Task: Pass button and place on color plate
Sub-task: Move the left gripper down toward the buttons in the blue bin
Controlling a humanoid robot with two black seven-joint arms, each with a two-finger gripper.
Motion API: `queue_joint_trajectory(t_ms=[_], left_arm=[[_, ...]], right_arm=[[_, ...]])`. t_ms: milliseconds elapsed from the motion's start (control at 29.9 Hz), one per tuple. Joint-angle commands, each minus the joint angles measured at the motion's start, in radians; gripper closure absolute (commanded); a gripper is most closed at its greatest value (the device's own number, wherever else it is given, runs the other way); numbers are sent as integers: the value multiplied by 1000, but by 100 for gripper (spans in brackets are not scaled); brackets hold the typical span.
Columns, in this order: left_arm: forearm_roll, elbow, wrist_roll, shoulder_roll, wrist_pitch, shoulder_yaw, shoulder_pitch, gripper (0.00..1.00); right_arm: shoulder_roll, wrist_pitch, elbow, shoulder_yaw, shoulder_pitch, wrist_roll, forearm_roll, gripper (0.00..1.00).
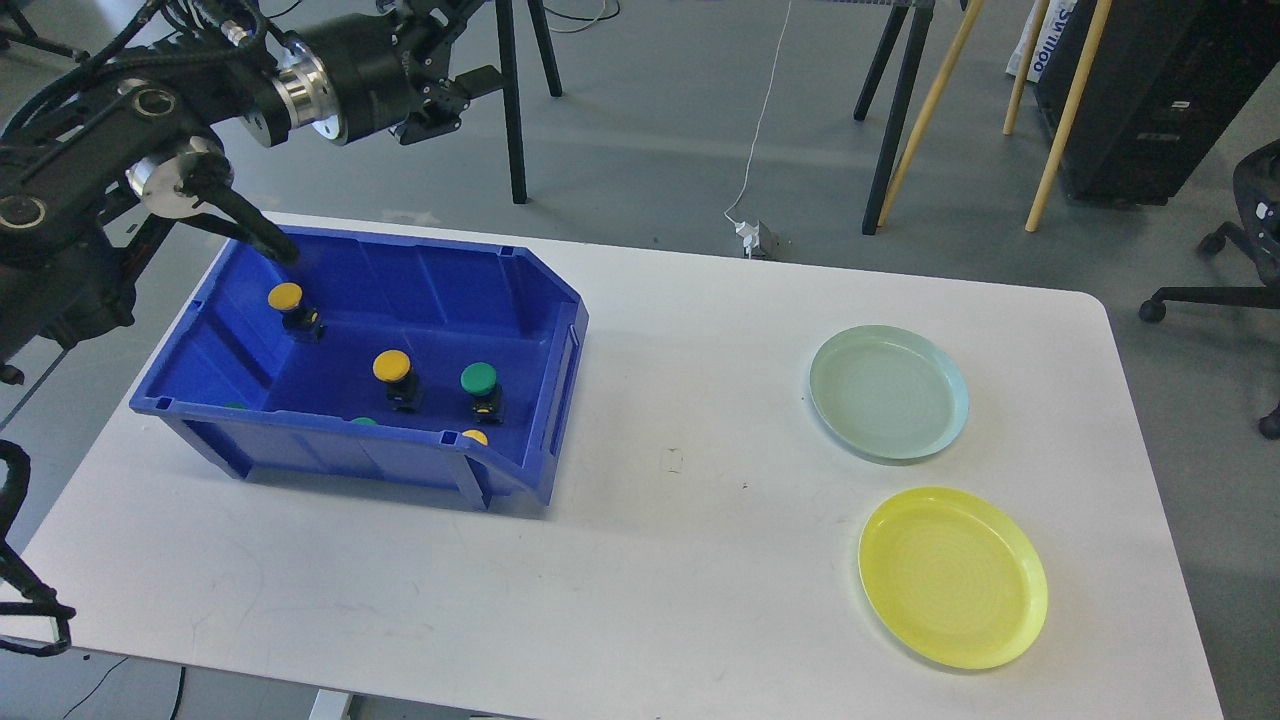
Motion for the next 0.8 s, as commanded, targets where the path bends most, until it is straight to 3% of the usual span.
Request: queue_joint_trajectory(t_ms=[0, 67, 267, 401, 501, 668, 768], left_arm=[[3, -30, -17, 9, 12, -27, 4, 0], [2, -25, -2, 11, -5, -37, 7, 0], [-49, 7, -49, 25, -8, -140, 14, 0], [-46, 122, -68, -3, -8, -148, -6, 0], [-55, 145, -55, -64, -8, -136, -24, 0], [-50, 124, -51, -47, -8, -131, -21, 0], [-37, 99, 0, -18, -8, -120, -16, 1]], right_arm=[[12, 0, 1, 2, 3, 6, -1, 0], [18, 0, 2, 2, 4, 6, -1, 0], [38, 0, 0, 10, 6, 14, 0, 1], [32, 0, -3, 7, 6, 63, -1, 1], [26, 0, 7, -1, 1, 68, -3, 1], [-46, 0, 129, -47, -22, 69, -18, 1], [-104, 0, 201, -51, -39, 77, -50, 1]])
